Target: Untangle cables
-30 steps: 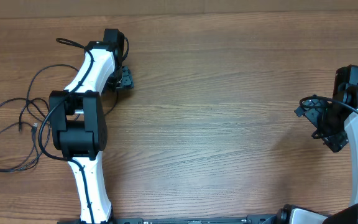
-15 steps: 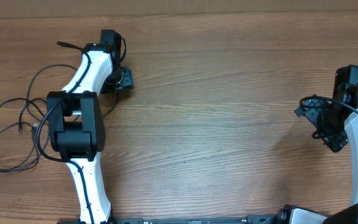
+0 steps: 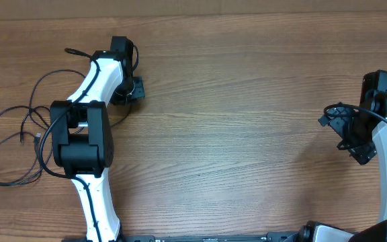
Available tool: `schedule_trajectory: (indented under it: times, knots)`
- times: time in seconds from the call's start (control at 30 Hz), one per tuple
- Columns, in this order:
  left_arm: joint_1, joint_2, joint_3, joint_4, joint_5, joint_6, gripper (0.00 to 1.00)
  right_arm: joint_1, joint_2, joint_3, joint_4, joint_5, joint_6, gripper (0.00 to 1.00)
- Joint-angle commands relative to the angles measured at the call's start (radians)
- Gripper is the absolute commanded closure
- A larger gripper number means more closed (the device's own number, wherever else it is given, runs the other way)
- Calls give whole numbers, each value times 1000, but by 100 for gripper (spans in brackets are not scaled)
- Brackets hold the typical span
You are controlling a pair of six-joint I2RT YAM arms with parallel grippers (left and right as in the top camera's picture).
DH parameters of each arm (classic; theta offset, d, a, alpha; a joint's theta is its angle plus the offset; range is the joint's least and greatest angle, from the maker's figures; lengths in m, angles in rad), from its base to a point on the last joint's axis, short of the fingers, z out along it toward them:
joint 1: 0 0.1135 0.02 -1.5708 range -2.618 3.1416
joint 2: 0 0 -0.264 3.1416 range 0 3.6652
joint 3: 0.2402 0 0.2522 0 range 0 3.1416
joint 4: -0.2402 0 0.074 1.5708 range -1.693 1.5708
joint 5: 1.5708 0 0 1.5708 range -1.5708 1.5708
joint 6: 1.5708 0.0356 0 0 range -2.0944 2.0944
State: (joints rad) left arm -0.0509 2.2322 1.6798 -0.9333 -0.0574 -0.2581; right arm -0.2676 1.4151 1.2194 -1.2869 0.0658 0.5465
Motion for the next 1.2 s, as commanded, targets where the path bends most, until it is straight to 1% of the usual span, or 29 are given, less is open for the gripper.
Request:
schedule_trajectory:
  times: [0.0,0.3,0.4,0.47,0.57,0.6,0.67,0.73,0.8,0.87,0.9,0.97,1.0,1.07,1.1,1.13,1.17]
  knots:
    - [11,35,-47,-35,-56,-42,96,-3,-1,11,-2,-1,2,0]
    - [101,-245,1,-51,-58,-53,96,-3,-1,11,-1,-1,2,0]
    - [169,-377,3,-48,-60,-53,96,-3,-1,11,3,-1,2,0]
    - [211,-431,3,-47,-83,-53,96,-3,-1,11,6,-1,2,0]
    - [277,-490,3,-51,-129,-57,96,-3,-1,11,10,-1,2,0]
    - [325,-513,3,-58,-135,-59,96,-3,-1,11,10,-1,2,0]
    - [360,-518,3,-71,-117,-83,96,-3,-1,11,10,-1,2,0]
    - [385,-512,2,-84,-55,-87,96,-3,-1,11,14,-1,2,0]
    - [393,-499,2,-88,11,-87,76,-3,-1,11,18,-2,3,0]
    - [389,-483,2,-87,55,-88,62,-3,-1,11,21,-3,3,0]
    - [382,-472,1,-87,63,-99,55,-3,-1,11,21,-8,3,0]
    - [361,-443,1,-84,66,-134,45,-3,-1,11,21,-17,2,0]
    - [346,-423,1,-76,67,-140,37,-3,-1,11,21,-19,2,0]
    - [326,-388,1,-51,79,-139,18,-3,-1,11,20,-20,2,0]
    - [317,-367,1,-37,97,-140,5,-3,-1,11,20,-20,2,0]
    - [309,-347,1,-27,129,-139,0,-3,-1,11,20,-20,2,0]
    - [304,-331,1,-21,157,-139,1,-3,-1,11,20,-19,2,0]
